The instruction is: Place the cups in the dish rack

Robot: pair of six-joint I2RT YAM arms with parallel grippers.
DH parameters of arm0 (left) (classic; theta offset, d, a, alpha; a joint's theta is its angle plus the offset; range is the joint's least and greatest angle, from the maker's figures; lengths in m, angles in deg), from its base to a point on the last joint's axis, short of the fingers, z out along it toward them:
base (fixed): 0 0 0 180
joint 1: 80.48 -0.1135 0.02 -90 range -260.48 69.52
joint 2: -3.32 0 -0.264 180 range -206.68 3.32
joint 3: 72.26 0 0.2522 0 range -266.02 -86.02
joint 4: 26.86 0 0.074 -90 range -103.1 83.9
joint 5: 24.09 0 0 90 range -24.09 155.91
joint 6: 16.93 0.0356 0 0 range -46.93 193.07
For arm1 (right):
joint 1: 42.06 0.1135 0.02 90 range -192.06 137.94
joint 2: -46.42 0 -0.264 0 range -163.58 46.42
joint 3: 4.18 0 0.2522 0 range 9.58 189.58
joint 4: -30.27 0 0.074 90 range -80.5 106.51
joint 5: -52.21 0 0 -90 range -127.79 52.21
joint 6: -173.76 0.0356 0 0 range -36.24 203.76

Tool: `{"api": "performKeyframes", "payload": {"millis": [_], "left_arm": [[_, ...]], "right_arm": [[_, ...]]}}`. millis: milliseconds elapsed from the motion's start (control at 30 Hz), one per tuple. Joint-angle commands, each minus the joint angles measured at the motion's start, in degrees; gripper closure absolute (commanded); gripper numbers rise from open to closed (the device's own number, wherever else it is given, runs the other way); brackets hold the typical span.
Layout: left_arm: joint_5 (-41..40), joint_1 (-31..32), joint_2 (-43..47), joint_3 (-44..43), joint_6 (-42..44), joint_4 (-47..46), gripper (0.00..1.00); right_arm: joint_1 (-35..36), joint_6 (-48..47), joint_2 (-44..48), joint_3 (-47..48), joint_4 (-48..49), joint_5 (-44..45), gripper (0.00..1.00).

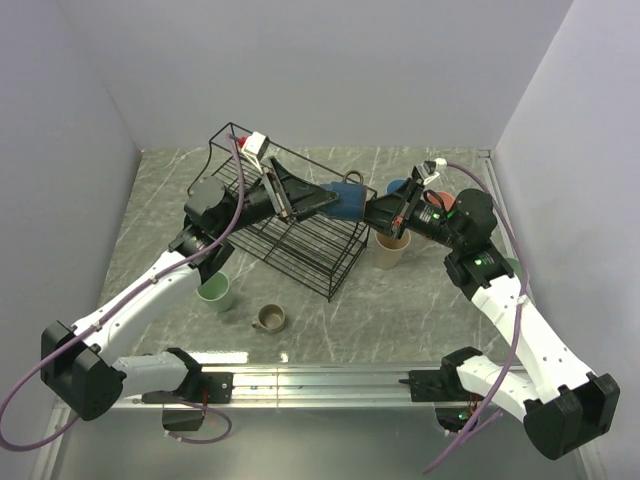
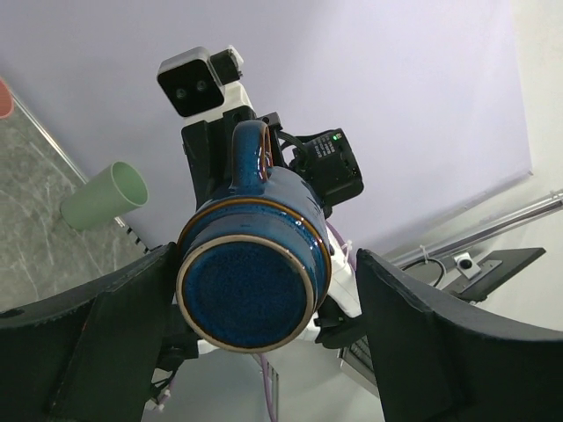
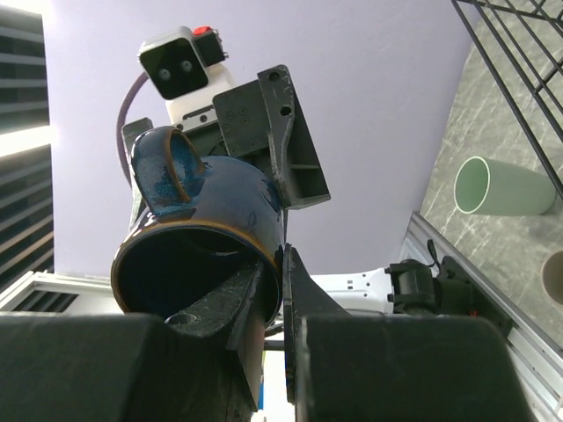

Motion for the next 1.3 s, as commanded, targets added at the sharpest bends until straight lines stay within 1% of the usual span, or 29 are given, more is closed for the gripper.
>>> {"api": "performKeyframes", "payload": {"millis": [0,133,300,467,567,600,667,700,767,800,867,900,933,1033,1067,1100,1133,1167,1200,1267], "left_arm": [[-0.5,1.1,-0.2,-3.5,2.7,-0.9,0.14],[-2.0,2.0,-0.2,-4.7,4.5,1.8,0.11],[-3.7,3.0,-0.3,-5.2,5.1,3.5,0.14],[-4.5,3.4,0.0,-4.9,5.5,4.5,0.14],[-7.1,3.4,1.0,-4.4,5.9,6.0,0.2],[-7.7,3.4,1.4,-4.2,6.0,6.2,0.29],[-8.5,3.4,1.6,-4.0,5.8,6.4,0.35],[-8.7,3.4,1.7,-4.1,6.0,6.5,0.43],[-9.7,3.4,1.9,-4.5,6.7,8.0,0.54],[-10.2,3.4,2.2,-4.6,7.2,8.3,0.71],[-10.9,3.4,2.6,-5.2,7.6,10.3,0.83],[-11.3,3.4,2.9,-5.5,8.0,11.5,0.94],[-11.8,3.4,3.0,-5.9,9.0,12.7,0.99],[-14.2,3.4,4.3,-7.3,11.9,18.4,1.0],[-15.5,3.3,5.2,-7.6,12.5,21.2,1.0],[-16.1,3.0,5.6,-8.0,14.2,22.8,1.0],[-16.7,2.6,6.0,-8.4,15.0,24.7,1.0],[-18.0,2.2,6.8,-9.5,15.9,27.1,1.0],[-18.4,1.7,7.2,-10.2,18.0,31.5,1.0],[-20.0,-0.1,7.9,-12.2,20.4,36.0,1.0]], "right_arm": [[0.9,-0.7,-0.4,-0.1,3.8,0.0,1.0],[1.2,0.0,-1.1,-0.7,5.0,1.1,1.0],[2.3,-0.5,-1.8,0.0,4.8,2.4,1.0],[3.0,0.9,-1.9,-0.9,6.9,5.2,1.0],[3.6,0.9,-2.5,-0.6,7.2,5.7,1.0],[3.9,0.7,-3.0,-0.2,7.0,5.7,1.0],[4.9,-0.3,-3.8,0.8,6.1,5.7,1.0],[5.3,-0.6,-4.0,1.1,5.9,5.9,1.0],[6.1,-1.2,-4.4,1.3,5.3,6.1,1.0],[6.3,-1.3,-4.5,1.3,5.3,6.3,1.0],[6.4,-1.2,-4.7,0.8,5.5,6.2,1.0],[6.3,-1.2,-4.7,0.8,5.5,6.0,1.0],[6.4,-1.4,-4.8,0.7,5.2,5.9,1.0],[6.4,-3.3,-5.3,2.4,2.2,5.9,0.92],[6.4,-4.0,-5.3,2.7,1.4,6.0,0.86],[6.4,-5.2,-5.3,3.2,-0.5,6.3,0.76],[6.3,-6.0,-5.3,4.1,-1.9,7.0,0.52],[6.3,-6.9,-5.4,4.8,-3.4,7.4,0.45],[6.3,-9.0,-5.4,5.5,-7.1,7.5,0.41],[6.0,-11.8,-5.4,8.2,-12.1,9.8,0.35]]}}
